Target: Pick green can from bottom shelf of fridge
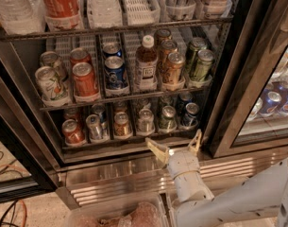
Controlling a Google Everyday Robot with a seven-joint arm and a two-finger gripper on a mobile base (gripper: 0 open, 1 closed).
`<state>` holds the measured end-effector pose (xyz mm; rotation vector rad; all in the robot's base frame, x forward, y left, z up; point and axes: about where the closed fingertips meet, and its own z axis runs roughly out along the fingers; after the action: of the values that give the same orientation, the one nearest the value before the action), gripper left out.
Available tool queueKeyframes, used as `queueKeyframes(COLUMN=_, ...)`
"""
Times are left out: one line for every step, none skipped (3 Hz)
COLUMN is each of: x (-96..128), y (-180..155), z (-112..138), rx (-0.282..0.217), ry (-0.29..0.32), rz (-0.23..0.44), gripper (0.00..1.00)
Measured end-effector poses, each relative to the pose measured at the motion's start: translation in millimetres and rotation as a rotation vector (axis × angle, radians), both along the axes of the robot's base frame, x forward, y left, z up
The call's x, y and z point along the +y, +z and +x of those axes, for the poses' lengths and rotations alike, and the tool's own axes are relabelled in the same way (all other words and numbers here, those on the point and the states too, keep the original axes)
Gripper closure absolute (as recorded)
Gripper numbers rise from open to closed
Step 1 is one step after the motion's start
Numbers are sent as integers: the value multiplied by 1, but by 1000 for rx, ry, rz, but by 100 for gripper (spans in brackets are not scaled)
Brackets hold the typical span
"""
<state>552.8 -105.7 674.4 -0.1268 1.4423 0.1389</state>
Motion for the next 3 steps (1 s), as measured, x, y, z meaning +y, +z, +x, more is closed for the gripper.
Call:
queueKeyframes(x=-5, y=-21, z=10, rx=37, ry=-24, rz=-7, gripper=0)
queueKeyframes(x=-11, y=-47, z=19, rx=77, ry=-58, rz=-27, gripper=0)
queueKeyframes(x=-15, y=-70, z=30, rx=101, ry=-82, rz=-56, gripper=0)
